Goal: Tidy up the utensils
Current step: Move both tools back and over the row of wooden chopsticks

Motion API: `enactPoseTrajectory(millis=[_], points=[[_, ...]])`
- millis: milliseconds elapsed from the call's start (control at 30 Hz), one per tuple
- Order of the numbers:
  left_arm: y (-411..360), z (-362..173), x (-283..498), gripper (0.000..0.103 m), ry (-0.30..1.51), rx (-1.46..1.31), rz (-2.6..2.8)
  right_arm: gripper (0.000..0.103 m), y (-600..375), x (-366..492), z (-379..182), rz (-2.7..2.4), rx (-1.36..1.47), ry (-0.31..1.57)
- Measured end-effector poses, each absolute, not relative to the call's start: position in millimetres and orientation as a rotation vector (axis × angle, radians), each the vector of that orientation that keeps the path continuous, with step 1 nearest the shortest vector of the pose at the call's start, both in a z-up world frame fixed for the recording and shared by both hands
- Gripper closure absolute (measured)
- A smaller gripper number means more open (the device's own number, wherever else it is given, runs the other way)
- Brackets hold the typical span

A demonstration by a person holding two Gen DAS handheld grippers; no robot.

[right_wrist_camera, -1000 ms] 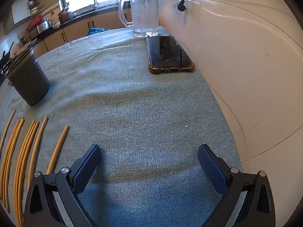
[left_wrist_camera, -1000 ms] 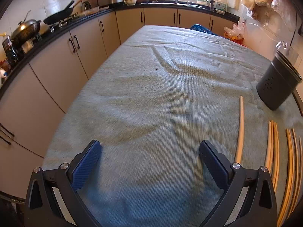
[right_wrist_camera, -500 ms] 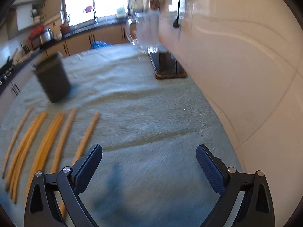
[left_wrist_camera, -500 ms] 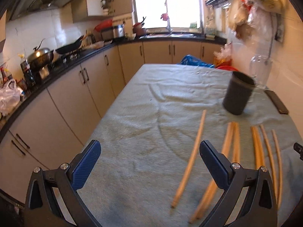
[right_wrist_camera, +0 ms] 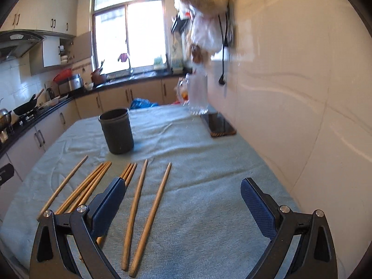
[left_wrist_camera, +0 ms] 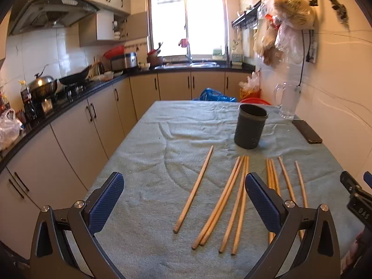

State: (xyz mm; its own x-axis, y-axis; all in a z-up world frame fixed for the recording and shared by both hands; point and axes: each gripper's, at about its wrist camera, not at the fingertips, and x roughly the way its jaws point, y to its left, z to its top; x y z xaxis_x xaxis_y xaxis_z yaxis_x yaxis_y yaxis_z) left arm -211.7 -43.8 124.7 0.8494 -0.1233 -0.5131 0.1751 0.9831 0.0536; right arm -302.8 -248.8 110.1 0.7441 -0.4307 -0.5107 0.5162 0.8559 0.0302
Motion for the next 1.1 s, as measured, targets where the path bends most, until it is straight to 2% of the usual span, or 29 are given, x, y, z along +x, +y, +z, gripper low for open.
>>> enactPoseTrajectory(millis=[267, 767, 1100], points=[[-46.3, 131.2, -246.7, 0.0, 0.424, 0.086, -0.221, 0.002, -234.6, -321.9, 114.5, -0.543, 0.176, 0.474], [-47.8, 133.6, -271.1, 0.0, 0.406, 0.094, -0.231, 0.002, -219.4, -349.2, 122.5, -0.577, 0.214, 0.412], [-58.0, 114.7, -279.5, 0.0, 0.455, 0.133, -0.293, 0.002, -226.0, -357.5, 117.2, -0.628, 0.251, 0.434]])
